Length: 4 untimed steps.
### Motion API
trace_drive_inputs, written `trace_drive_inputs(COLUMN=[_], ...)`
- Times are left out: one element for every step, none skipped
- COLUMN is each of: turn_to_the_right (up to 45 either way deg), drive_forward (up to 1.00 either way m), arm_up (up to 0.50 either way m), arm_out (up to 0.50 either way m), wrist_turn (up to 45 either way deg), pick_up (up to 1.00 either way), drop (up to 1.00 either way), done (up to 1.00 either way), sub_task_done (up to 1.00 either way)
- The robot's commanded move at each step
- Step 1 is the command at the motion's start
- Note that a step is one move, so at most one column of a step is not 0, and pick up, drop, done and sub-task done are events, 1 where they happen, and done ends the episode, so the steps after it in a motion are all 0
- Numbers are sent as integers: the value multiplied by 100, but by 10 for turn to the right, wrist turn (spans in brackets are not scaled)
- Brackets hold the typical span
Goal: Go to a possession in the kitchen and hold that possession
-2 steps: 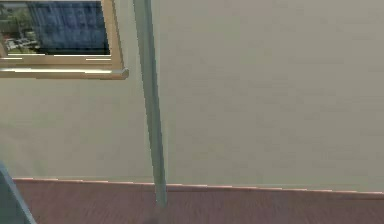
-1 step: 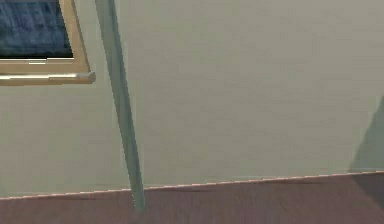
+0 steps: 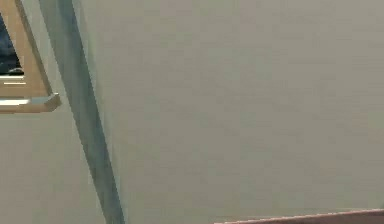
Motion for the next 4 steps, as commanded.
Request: trace_drive_inputs(turn_to_the_right=[-450, -300, 0, -180], drive_forward=[0, 0, 90, 0], arm_up=[0, 0, 0, 0], arm_out=[0, 0, 0, 0], wrist_turn=[0, 0, 0, 0], pick_up=[0, 0, 0, 0], drop=[0, 0, 0, 0], done=[0, 0, 0, 0], sub_task_done=[0, 0, 0, 0])
